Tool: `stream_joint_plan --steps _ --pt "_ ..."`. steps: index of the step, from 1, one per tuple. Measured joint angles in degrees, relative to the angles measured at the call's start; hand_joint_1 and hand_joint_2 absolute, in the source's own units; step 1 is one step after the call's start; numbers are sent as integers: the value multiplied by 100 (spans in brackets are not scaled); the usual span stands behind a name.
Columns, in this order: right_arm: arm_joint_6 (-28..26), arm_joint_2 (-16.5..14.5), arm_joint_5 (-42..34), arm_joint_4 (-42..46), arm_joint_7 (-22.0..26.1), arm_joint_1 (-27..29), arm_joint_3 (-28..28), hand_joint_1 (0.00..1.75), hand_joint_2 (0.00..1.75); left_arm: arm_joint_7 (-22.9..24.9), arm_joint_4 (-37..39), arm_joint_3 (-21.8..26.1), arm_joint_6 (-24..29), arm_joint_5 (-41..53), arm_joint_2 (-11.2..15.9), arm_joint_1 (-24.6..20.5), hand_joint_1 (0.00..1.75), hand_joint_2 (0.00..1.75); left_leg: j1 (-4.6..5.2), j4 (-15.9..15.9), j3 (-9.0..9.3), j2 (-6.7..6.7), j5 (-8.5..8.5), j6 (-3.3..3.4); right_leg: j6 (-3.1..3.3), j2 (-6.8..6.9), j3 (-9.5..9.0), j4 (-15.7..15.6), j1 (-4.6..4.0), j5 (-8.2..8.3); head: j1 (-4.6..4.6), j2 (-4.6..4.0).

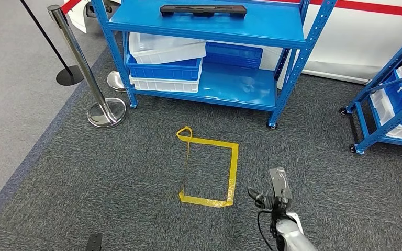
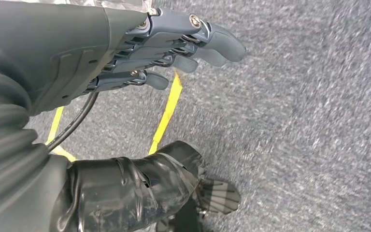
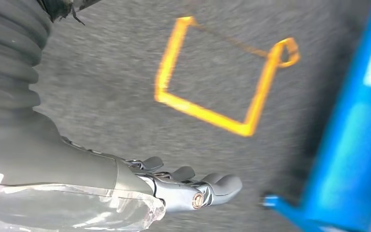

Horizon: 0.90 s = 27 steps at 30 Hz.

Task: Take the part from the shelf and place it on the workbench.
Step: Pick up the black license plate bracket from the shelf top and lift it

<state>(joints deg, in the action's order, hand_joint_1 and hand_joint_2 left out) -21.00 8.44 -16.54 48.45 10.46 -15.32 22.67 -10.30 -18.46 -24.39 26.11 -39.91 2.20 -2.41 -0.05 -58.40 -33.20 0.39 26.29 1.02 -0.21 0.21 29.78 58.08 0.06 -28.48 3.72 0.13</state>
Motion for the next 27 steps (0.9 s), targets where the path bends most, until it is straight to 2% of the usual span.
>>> stream_joint_plan --steps 5,9,19,27 --pt "114 13 614 692 -307 -491 242 0 175 -149 23 -197 178 -95 34 -98 0 175 0 0 0 -1 -5 -3 1 0 0 1 -2 1 -1 0" --pt "247 13 1064 1209 -542 -859 513 0 175 -307 43 -328 278 -183 64 -174 0 0 0 -1 -2 -1 -6 -3 2 1 2 4 -4 2 0 0" --pt "599 5 2052 2132 -957 -1608 1077 0 175 -591 68 -538 328 -290 105 -313 0 0 0 -1 -12 3 -8 -2 2 3 13 8 -7 2 0 0" --pt "1011 -44 3368 2743 -1303 -2357 1715 0 175 -740 75 -662 339 -332 123 -424 0 0 0 -2 -12 3 -9 -2 2 4 12 9 -7 2 0 0"
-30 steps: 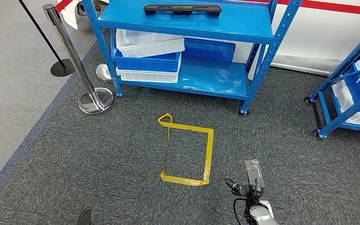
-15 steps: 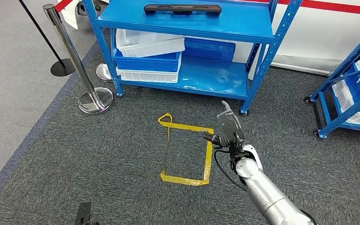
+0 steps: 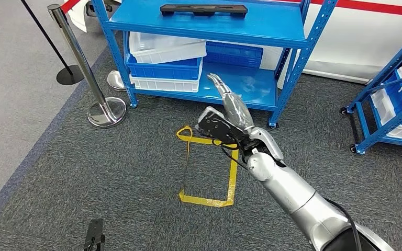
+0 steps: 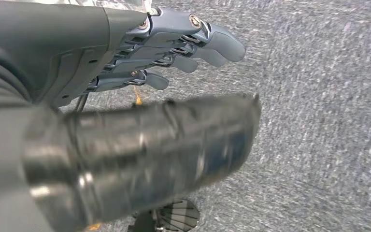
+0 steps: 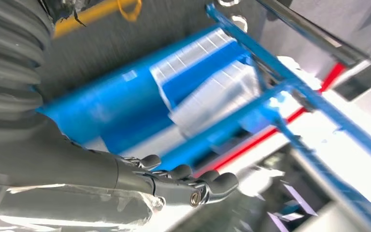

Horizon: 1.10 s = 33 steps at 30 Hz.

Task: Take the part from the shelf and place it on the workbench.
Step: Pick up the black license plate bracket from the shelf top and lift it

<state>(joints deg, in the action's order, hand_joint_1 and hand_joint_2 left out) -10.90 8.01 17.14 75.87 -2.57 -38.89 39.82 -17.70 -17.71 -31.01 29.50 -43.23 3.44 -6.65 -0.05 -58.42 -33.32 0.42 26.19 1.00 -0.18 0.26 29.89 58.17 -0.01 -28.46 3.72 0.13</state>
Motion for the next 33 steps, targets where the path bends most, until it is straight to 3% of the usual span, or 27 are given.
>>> stream_joint_plan --steps 16,20,22,24,25,26,27,28,30,31,33 --pt "793 -179 2756 963 -491 -1274 1246 0 175 -310 32 -199 -48 -35 20 -157 0 0 3 -5 -2 1 2 2 -2 1 1 -5 3 2 0 0" --pt "1024 -254 3454 1197 -556 -1559 1518 0 175 -428 40 -248 -140 -37 49 -204 0 0 -8 108 52 2 -48 71 -52 -3 -4 -37 15 9 -4 0" --pt "1205 -301 3741 1304 -614 -1690 1648 0 175 -507 45 -256 -247 -44 50 -248 0 0 -49 252 130 -10 -108 103 -75 -11 141 264 14 -153 -29 0" --pt "1464 -338 3856 1351 -704 -1768 1777 0 175 -572 55 -260 -365 -63 55 -277 0 0 -53 282 149 -15 -116 111 -109 -14 536 964 50 -425 -45 0" --pt "1602 -355 3817 1353 -759 -1778 1834 0 131 -594 62 -260 -416 -81 61 -279 0 0 -57 277 149 -10 -108 105 -131 -14 742 1281 76 -493 -45 0" --pt "1730 -368 3726 1348 -820 -1777 1883 0 87 -608 71 -261 -459 -98 67 -274 0 0 -66 266 151 -1 -95 92 -155 -13 878 1440 106 -455 -46 0" --pt "1830 -376 3591 1334 -879 -1776 1923 0 87 -616 79 -261 -497 -117 74 -267 0 0 -83 245 152 12 -75 67 -180 -13 917 1386 138 -306 -46 0" --pt "1897 -380 3444 1317 -932 -1778 1953 0 87 -618 85 -261 -527 -130 81 -260 0 0 -108 205 154 30 -44 30 -207 -13 856 1126 171 -64 -46 0" --pt "1944 -392 3098 1258 -1019 -1779 2007 0 175 -613 100 -261 -574 -140 104 -261 0 0 -148 87 127 60 45 -72 -250 -36 642 504 200 280 -57 0" --pt "1943 -410 2923 1221 -1057 -1777 2035 0 175 -604 108 -261 -595 -141 119 -268 0 0 -156 33 89 71 76 -125 -231 -55 583 318 192 337 -66 0" --pt "1919 -443 2575 1126 -1139 -1761 2085 0 175 -568 124 -261 -640 -141 140 -271 0 0 -157 -12 23 82 93 -206 -146 -86 595 243 152 298 -75 0"
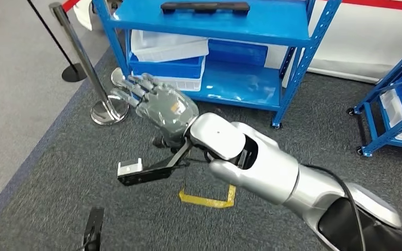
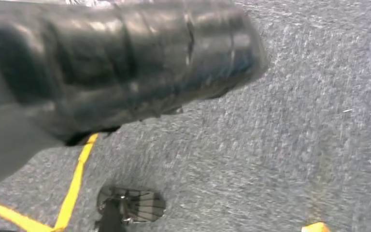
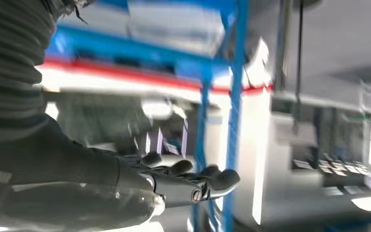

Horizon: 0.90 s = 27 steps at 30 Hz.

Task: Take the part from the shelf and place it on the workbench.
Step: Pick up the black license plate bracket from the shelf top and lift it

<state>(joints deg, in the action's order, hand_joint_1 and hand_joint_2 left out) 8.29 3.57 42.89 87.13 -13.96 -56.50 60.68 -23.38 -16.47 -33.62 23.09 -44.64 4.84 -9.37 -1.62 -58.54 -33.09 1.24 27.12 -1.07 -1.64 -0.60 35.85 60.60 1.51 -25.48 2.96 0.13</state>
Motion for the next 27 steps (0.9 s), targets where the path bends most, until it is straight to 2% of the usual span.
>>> stream_joint_plan --steps 2,4,7,8,9,10,11,13,14,16,18,19,20,22,23,24,25,27 --pt "-71 -29 -337 -109 -105 22 31 0 175 61 4 -1 -62 3 -3 24 0 0 -26 2 -18 -8 13 -46 100 -3 16 -5 -17 -8 10 0" --pt "-224 -65 -664 -214 -223 31 54 0 175 137 7 -2 -137 5 -3 34 0 0 -38 -273 -156 -42 173 -67 182 2 -7 -27 -28 -8 24 0" --pt "-442 -111 -945 -347 -340 61 80 0 175 223 11 -2 -221 5 4 38 0 0 -10 -1374 -760 -74 572 -47 249 13 -34 -38 -81 -27 41 0" --pt "-467 -120 -978 -391 -359 81 91 0 175 238 14 -2 -235 5 5 47 0 0 7 -1613 -923 -74 587 -23 265 14 -44 -38 -106 -37 41 0" --pt "-475 -126 -994 -432 -371 99 100 0 175 247 17 -2 -242 5 7 56 0 0 26 -1649 -991 -74 497 11 282 11 -61 -38 -130 -49 40 0" --pt "-480 -134 -1000 -465 -379 109 107 0 175 250 20 -2 -245 5 8 60 0 0 52 -1447 -942 -74 301 57 298 7 -85 -37 -151 -63 39 0" --pt "-486 -146 -1003 -493 -385 112 111 0 175 251 22 -2 -246 5 11 61 0 0 85 -1071 -805 -75 48 110 308 2 -114 -39 -166 -80 39 0" --pt "-504 -169 -1006 -538 -387 108 112 0 175 250 30 -2 -247 5 28 51 0 0 157 -392 -508 -75 -273 199 307 -8 -145 -48 -188 -105 34 0" --pt "-512 -178 -1007 -559 -387 107 113 0 175 250 34 -2 -248 5 36 45 0 0 185 -202 -425 -75 -311 225 295 -10 -139 -53 -191 -107 35 0" --pt "-525 -185 -1001 -602 -391 111 115 0 175 254 43 -2 -254 5 45 42 0 0 211 -86 -387 -73 -281 239 264 -10 -123 -70 -191 -101 43 0" --pt "-560 -191 -919 -639 -393 116 116 0 175 266 47 -2 -257 11 49 48 0 0 175 -3 -334 -79 -289 261 217 0 -103 -30 -195 -153 41 0" --pt "-595 -194 -837 -653 -391 117 116 0 175 272 48 -2 -255 15 50 46 0 0 157 40 -298 -83 -299 281 189 2 -47 103 -196 -237 35 0" --pt "-631 -198 -734 -662 -392 121 116 0 175 276 48 -2 -251 17 50 41 0 0 140 70 -266 -87 -305 300 161 4 76 361 -190 -369 30 0" --pt "-677 -203 -540 -686 -398 151 116 0 175 275 48 -2 -249 9 51 33 0 0 144 71 -246 -86 -296 327 118 5 449 1075 -165 -643 22 0" --pt "-679 -205 -465 -702 -400 177 118 0 175 271 50 -2 -250 5 54 33 0 0 144 63 -245 -85 -288 329 104 6 612 1345 -150 -697 21 0" --pt "-673 -210 -407 -719 -400 202 120 0 175 266 51 -2 -249 5 57 35 0 0 143 52 -245 -83 -278 328 93 7 688 1427 -136 -647 20 0" --pt "-662 -219 -362 -736 -400 218 122 0 175 262 53 -2 -243 11 61 36 0 0 142 35 -244 -79 -264 322 88 9 655 1294 -121 -499 20 0" --pt "-639 -253 -296 -766 -400 226 125 0 175 260 55 -2 -225 20 66 34 0 0 140 -17 -244 -70 -220 288 93 11 366 623 -100 -117 21 0"
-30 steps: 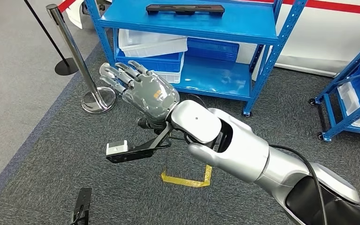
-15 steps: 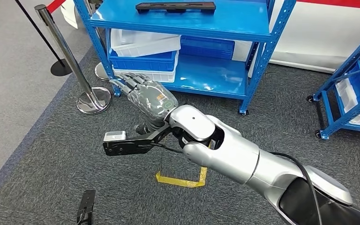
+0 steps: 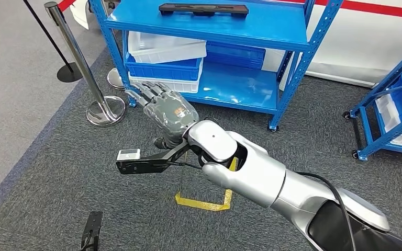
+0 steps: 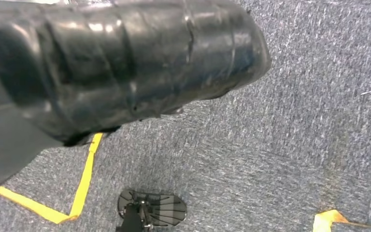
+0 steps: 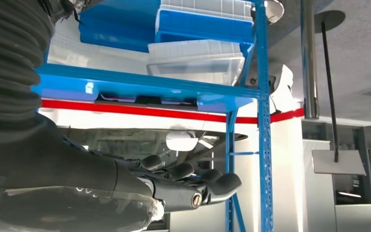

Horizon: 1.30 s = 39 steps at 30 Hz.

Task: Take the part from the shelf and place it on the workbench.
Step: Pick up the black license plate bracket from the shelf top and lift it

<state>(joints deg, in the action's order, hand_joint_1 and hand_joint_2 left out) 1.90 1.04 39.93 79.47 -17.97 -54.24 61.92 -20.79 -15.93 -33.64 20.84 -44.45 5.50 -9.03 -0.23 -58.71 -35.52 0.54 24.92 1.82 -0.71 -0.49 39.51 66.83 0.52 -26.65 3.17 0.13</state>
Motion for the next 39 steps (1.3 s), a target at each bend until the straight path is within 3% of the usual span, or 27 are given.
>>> stream_joint_plan --steps 2,5,7,10,12,13,15,17,20,22,23,25,26,27,28,29,30,32,36,38,39 --pt "22 -54 51 -28 0 -1 4 0 175 1 3 0 16 -2 14 -5 0 0 11 -50 -27 6 36 -54 29 -4 -241 -522 -12 162 5 0" --pt "35 -122 129 -96 0 8 20 0 175 12 11 0 34 -16 37 -2 0 0 7 -60 -68 4 39 -133 109 -16 -285 -649 -31 178 11 0" --pt "38 -161 160 -140 1 13 29 0 175 25 15 0 44 -18 39 9 0 0 -13 -219 -135 -6 158 -183 170 -10 -319 -705 -21 206 21 0" --pt "47 -219 169 -180 4 28 36 0 175 30 17 0 62 -19 54 21 0 0 -33 -1173 -581 -16 607 -256 225 1 -347 -737 -18 216 46 0" --pt "56 -232 169 -209 5 52 40 0 175 34 19 0 66 -19 62 36 0 0 -43 -1587 -812 -16 674 -279 230 3 -351 -735 -24 212 45 0" --pt "57 -238 171 -224 4 61 41 0 175 36 19 0 67 -19 62 42 0 0 -47 -1481 -778 -17 557 -280 229 1 -355 -735 -24 209 45 0" --pt "56 -256 178 -244 5 65 42 0 175 37 19 0 67 -19 66 42 0 0 -56 -757 -443 -19 185 -270 214 -6 -371 -734 -24 199 45 0" --pt "54 -272 183 -255 5 62 42 0 175 37 19 0 67 -19 71 32 0 0 -37 -142 -133 -12 -15 -234 181 -16 -374 -727 -42 186 42 0" --pt "52 -283 184 -272 5 63 42 0 175 37 21 0 72 -19 75 37 0 0 -11 -5 -59 -1 -33 -151 104 -21 -372 -735 -51 184 34 0" --pt "50 -283 184 -280 4 60 42 0 175 37 21 0 73 -18 77 39 0 0 -24 39 -27 -6 -56 -81 50 -13 -318 -604 -44 78 26 0" --pt "48 -283 184 -284 4 59 42 0 175 37 21 0 73 -18 78 35 0 0 -34 59 -11 -9 -65 -46 32 -9 -221 -385 -44 -54 20 0" --pt "47 -283 184 -297 4 73 42 0 175 37 21 0 73 -18 79 32 0 0 -26 59 -5 -14 -62 -4 17 -3 117 338 -37 -395 10 0" --pt "48 -282 184 -307 4 85 42 0 175 37 22 0 73 -19 79 35 0 0 -22 54 -7 -15 -58 4 14 -3 283 672 -36 -506 10 0" --pt "48 -282 185 -319 4 97 42 0 175 40 22 0 73 -19 79 39 0 0 -20 46 -8 -14 -53 8 15 -2 373 843 -35 -518 10 0" --pt "49 -282 189 -331 5 103 42 0 175 50 23 0 74 -19 79 41 0 0 -19 34 -8 -11 -47 9 22 -2 358 798 -36 -427 9 0" --pt "49 -282 200 -339 8 105 42 0 175 69 25 0 76 -21 79 43 0 0 -19 20 -6 -6 -36 5 36 -2 232 532 -36 -250 9 0" --pt "50 -283 217 -344 11 104 42 0 175 96 26 0 78 -25 79 45 0 0 -19 3 -4 1 -22 -3 57 -2 42 137 -38 -57 9 0" --pt "53 -290 257 -352 19 104 43 0 175 156 33 0 90 -34 81 60 0 0 -2 -35 -26 8 4 -43 97 -4 -286 -512 -53 152 11 0" --pt "39 -308 303 -392 48 129 50 0 175 206 50 0 110 -42 88 133 0 0 -15 -51 -56 3 18 -150 164 -19 -384 -740 -76 189 16 0" --pt "11 -321 318 -403 74 133 50 0 175 198 53 0 93 -44 89 149 0 0 -27 -304 -163 -7 193 -210 208 -7 -426 -804 -48 218 26 0" --pt "3 -330 325 -406 88 137 51 0 175 193 54 0 82 -46 90 153 0 0 -36 -587 -293 -12 344 -238 222 -2 -440 -817 -42 218 32 0"
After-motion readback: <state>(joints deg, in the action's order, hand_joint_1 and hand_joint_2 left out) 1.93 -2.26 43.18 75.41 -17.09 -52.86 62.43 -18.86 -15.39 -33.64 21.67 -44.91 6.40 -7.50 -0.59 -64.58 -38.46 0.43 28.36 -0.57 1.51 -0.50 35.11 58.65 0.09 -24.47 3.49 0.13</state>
